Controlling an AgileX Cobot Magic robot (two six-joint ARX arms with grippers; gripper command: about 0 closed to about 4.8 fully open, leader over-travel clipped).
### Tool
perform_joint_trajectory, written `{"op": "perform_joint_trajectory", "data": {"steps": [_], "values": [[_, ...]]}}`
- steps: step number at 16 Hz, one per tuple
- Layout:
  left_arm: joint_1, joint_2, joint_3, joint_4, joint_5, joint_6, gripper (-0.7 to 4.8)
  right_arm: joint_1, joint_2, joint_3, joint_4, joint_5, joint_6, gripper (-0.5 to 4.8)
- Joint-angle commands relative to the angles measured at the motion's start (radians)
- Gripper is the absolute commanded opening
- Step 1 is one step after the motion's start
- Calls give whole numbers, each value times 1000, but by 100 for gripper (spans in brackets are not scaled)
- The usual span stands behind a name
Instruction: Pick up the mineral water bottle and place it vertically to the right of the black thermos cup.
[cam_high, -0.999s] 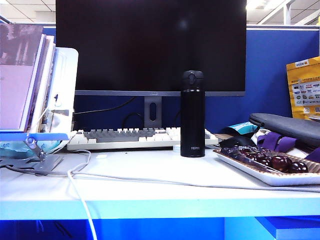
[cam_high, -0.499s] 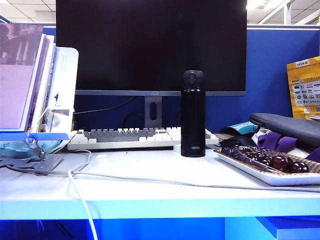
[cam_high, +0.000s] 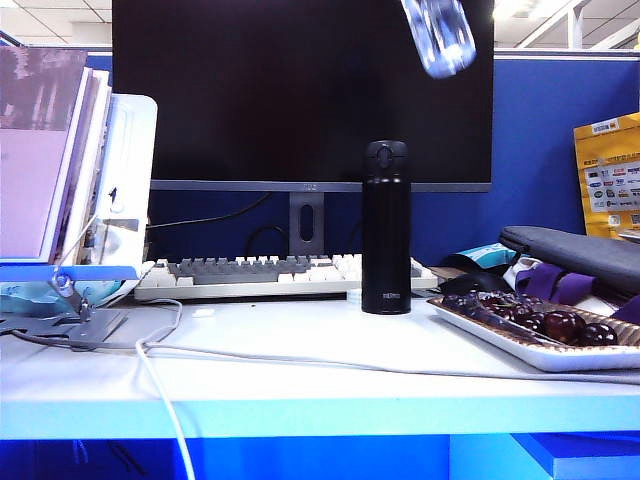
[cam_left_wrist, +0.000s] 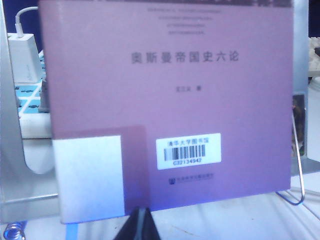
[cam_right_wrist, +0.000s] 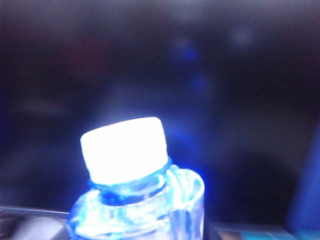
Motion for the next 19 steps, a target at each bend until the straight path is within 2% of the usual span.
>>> {"op": "perform_joint_trajectory", "data": {"steps": [1,2,5,9,14,19], "values": [[0,-3,0,-10,6,4,-4,-36,54,9,87,110,90,224],[0,-3,0,-10,6,4,-4,-47,73,8,87,148,137,224],[0,-3,0,-10,5,4,-4,-69,144,5,121,136,206,224],[0,-3,0,-10,5,4,-4,-80,203,-72,234,141,226,224],[0,-3,0,-10,5,4,-4,-107,263,-201,480,157,261,225],[0,-3,0,-10,5,4,-4,-121,384,-214,590,148,287,234]]}}
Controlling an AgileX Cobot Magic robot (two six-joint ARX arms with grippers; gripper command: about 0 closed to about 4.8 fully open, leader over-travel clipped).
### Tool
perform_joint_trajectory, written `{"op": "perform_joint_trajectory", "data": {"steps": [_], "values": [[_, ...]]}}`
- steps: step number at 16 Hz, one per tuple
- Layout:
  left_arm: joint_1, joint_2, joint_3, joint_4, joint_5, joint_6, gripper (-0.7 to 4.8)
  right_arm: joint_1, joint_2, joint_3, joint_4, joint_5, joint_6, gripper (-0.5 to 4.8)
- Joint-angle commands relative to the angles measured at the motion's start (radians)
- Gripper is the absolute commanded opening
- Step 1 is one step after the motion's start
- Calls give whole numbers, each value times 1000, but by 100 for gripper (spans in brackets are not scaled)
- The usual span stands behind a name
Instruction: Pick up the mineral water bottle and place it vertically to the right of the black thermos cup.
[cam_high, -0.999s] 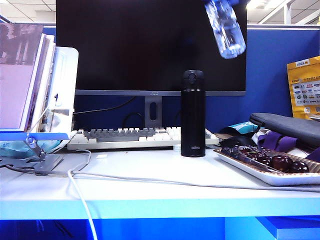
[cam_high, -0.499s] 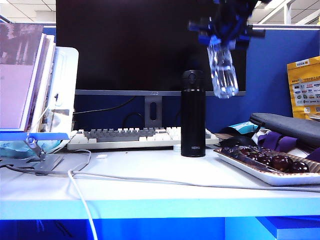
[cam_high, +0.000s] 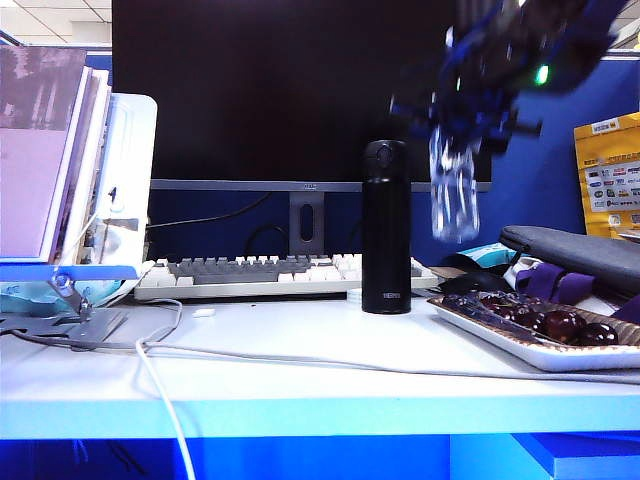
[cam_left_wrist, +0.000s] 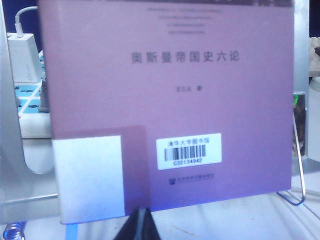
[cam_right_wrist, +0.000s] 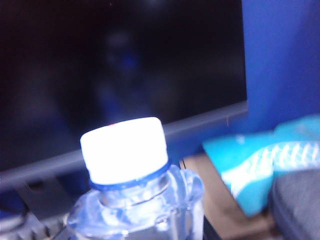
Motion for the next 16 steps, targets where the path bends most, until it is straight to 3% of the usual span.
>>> {"op": "perform_joint_trajectory", "data": {"steps": [1,14,16], "values": [[0,-3,0,-10,5,4,-4,-5,48,10,123,-5,3,235],[0,-3,0,-10,5,4,-4,-30,175,17,175,-89,-13,258],[0,-3,0,-10,5,4,-4,-30,174,17,174,-106,-12,285]]}}
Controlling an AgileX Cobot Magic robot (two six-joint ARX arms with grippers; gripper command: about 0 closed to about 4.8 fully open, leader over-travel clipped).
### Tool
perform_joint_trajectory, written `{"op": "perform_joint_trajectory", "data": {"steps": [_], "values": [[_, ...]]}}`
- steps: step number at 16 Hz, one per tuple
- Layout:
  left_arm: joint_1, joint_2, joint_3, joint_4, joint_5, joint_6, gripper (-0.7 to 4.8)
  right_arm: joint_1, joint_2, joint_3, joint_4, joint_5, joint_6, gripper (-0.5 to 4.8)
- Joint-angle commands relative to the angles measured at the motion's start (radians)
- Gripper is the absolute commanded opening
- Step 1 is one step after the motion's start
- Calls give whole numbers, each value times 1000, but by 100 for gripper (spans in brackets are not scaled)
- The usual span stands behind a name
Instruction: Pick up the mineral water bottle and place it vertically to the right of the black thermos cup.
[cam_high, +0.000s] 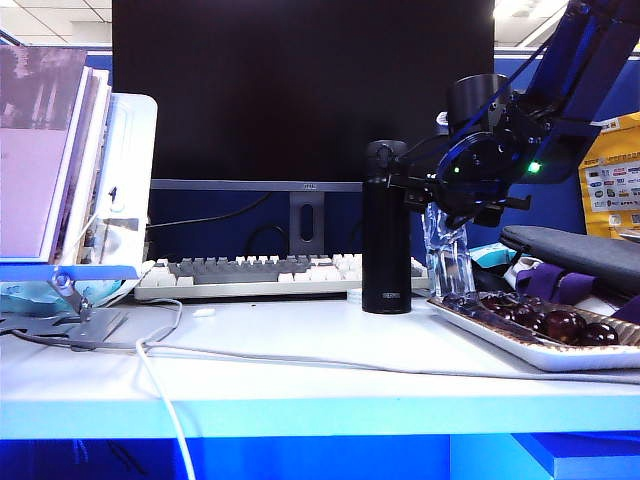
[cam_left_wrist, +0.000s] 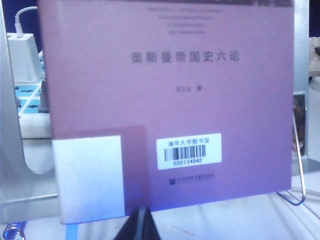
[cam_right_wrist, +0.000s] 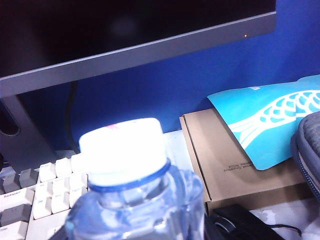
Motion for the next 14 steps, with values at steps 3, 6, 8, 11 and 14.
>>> {"op": "perform_joint_trajectory", "data": {"steps": [3,6,8,11,14], "values": [[0,-3,0,-10,5,4,-4,1,-12,14,55,-51,-1,329],[0,-3,0,-10,5,4,-4,1,-12,14,54,-50,-2,323],[0,-3,0,-10,5,4,-4,1,-12,14,50,-51,-2,242],[0,-3,0,-10,5,4,-4,1,-13,14,26,-54,-2,206],[0,-3,0,-10,5,4,-4,1,-29,13,-14,-67,-3,206]]}}
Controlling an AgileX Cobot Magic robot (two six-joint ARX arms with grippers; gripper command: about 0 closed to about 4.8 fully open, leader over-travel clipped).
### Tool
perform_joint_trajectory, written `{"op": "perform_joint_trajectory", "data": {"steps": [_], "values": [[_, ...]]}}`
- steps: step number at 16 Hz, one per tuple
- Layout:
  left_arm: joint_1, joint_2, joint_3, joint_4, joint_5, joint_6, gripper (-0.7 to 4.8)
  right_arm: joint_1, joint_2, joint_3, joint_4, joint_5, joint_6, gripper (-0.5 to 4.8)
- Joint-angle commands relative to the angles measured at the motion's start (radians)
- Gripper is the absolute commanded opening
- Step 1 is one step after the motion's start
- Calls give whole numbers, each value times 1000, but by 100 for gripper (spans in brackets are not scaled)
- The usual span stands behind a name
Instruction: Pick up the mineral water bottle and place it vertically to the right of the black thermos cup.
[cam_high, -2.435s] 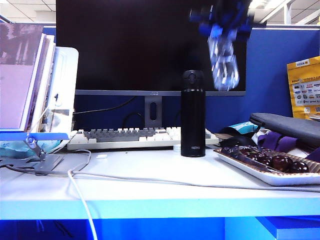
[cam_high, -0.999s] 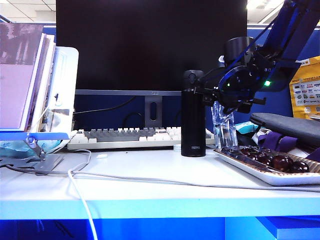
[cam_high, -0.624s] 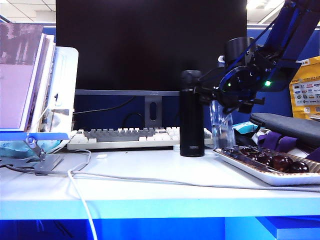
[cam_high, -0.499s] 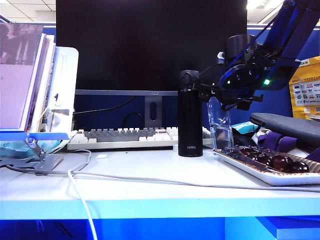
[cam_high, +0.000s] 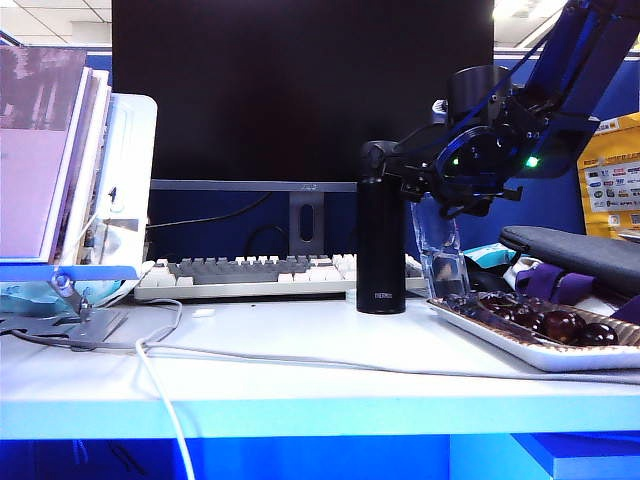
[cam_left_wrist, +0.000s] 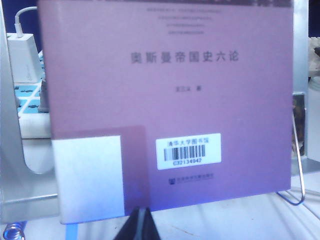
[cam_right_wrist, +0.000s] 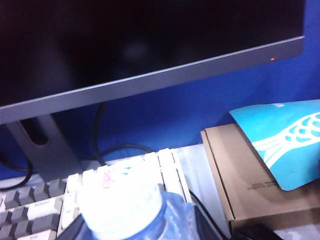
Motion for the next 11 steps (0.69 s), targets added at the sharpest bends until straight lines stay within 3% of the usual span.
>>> {"op": "perform_joint_trajectory", "data": {"steps": [1,5,8,9,10,11], "values": [[0,-3,0,-10,5,4,-4,0,-27,3,-32,-9,0,213],[0,-3,0,-10,5,4,-4,0,-32,3,-32,-31,-16,280],[0,-3,0,-10,5,4,-4,0,-32,4,-22,-31,-41,285],[0,-3,0,-10,5,4,-4,0,-34,4,-15,-31,-58,280],[0,-3,0,-10,5,4,-4,0,-42,4,-27,-30,-68,214],[0,-3,0,-10,5,4,-4,0,-49,4,-32,-31,-78,210]]}}
